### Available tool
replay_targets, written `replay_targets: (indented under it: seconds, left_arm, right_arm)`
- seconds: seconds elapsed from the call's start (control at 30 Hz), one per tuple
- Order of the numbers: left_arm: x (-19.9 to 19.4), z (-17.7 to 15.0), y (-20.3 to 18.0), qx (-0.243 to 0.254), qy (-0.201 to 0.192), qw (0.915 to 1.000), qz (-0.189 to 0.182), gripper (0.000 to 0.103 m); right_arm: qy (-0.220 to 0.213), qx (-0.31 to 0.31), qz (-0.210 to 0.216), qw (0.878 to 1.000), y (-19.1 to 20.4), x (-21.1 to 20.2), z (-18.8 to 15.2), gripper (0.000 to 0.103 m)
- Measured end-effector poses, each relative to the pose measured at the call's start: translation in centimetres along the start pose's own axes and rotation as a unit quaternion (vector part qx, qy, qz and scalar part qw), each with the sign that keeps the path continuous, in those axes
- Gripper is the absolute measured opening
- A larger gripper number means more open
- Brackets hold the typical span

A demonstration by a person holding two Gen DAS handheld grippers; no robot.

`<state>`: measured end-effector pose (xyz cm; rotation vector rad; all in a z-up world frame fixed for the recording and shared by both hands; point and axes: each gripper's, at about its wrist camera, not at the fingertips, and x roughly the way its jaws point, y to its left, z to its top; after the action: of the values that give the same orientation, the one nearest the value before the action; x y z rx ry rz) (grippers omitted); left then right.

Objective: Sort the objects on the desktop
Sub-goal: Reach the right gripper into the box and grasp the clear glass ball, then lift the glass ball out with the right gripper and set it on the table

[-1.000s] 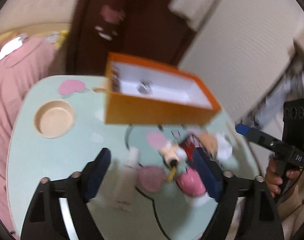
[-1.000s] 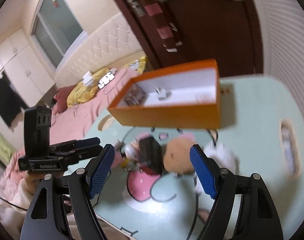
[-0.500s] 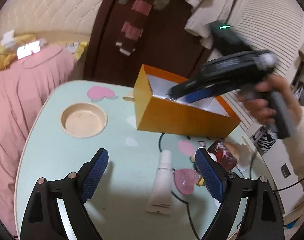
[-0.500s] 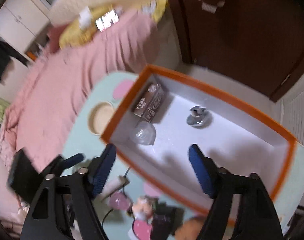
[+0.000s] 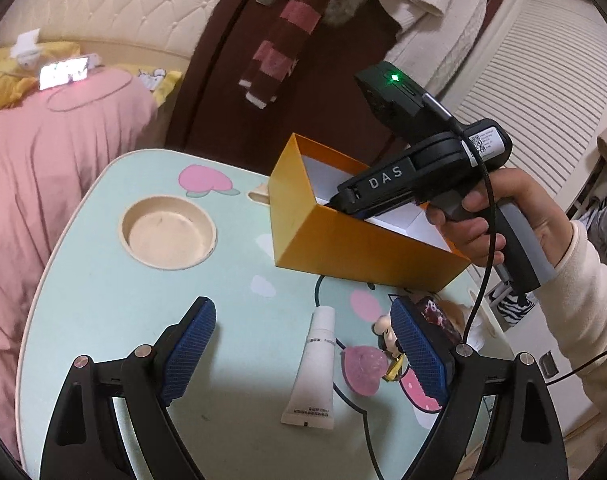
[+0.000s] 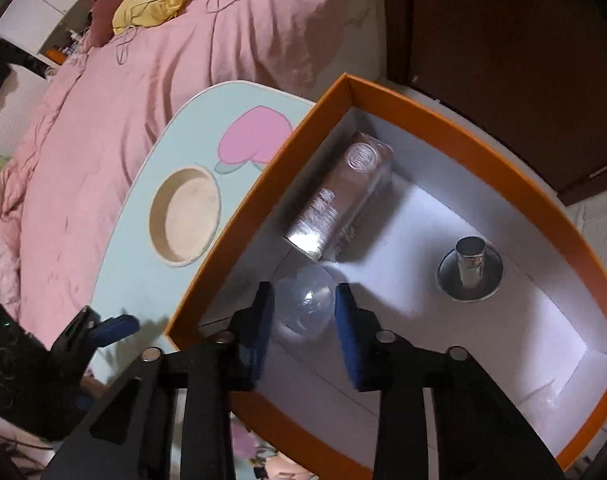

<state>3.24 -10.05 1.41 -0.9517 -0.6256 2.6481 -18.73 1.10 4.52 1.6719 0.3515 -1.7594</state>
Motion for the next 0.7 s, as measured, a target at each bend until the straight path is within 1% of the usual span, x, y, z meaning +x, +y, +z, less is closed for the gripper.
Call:
replay_targets:
  seconds: [0.13,0.17,0.27,0.37,0.47,0.57,0.63,0.7]
  left_arm:
    - [0.2,-0.1,-0.1,0.001,0.001,1.0,0.001,0.089]
    - [0.2,-0.1,-0.1,0.002,0.001,1.0,0.002,0.089]
    - [0.3,-0.1,-0.2,0.004,0.002,1.0,0.005,0.089]
    - [0.5,-0.2,-0.2,0.0,0.006,1.0,0.004,0.089]
    - [0.7,-0.4,-0.1,-0.005,0.01,0.9999,0.0,0.089]
    - [0.6,-0.4,-0.2,0.0,0.01,0.9999,0.005,0.089]
    - [0.6,-0.4,-0.3,0.004,0.008,0.9999,0.009,0.089]
    - [0.7,-0.4,-0.2,0.003,0.009,0.9999,0.011,0.089]
  right_arm:
    - [-0.003,0.037,0.03,0.999,-2.0,-0.2,-0.2,0.03]
    - [-0.008,0.046,0.035,0.998,-2.6,-0.4,-0.2,0.027]
    - [-0.044,0.074,0.044,0.995,-4.4,-2.1,-1.0,0.019]
    - [-0.063,0.084,0.053,0.993,-5.5,-3.8,-2.2,0.019]
    - [-0.064,0.093,0.056,0.992,-6.7,-4.1,-3.1,0.019]
    - [-0.068,0.099,0.036,0.992,-7.3,-4.2,-3.6,0.019]
    - [-0.079,0.105,0.044,0.99,-7.5,-4.7,-3.7,0.019]
    - [-0.095,0.114,0.067,0.987,-7.6,-5.9,-4.3,0.019]
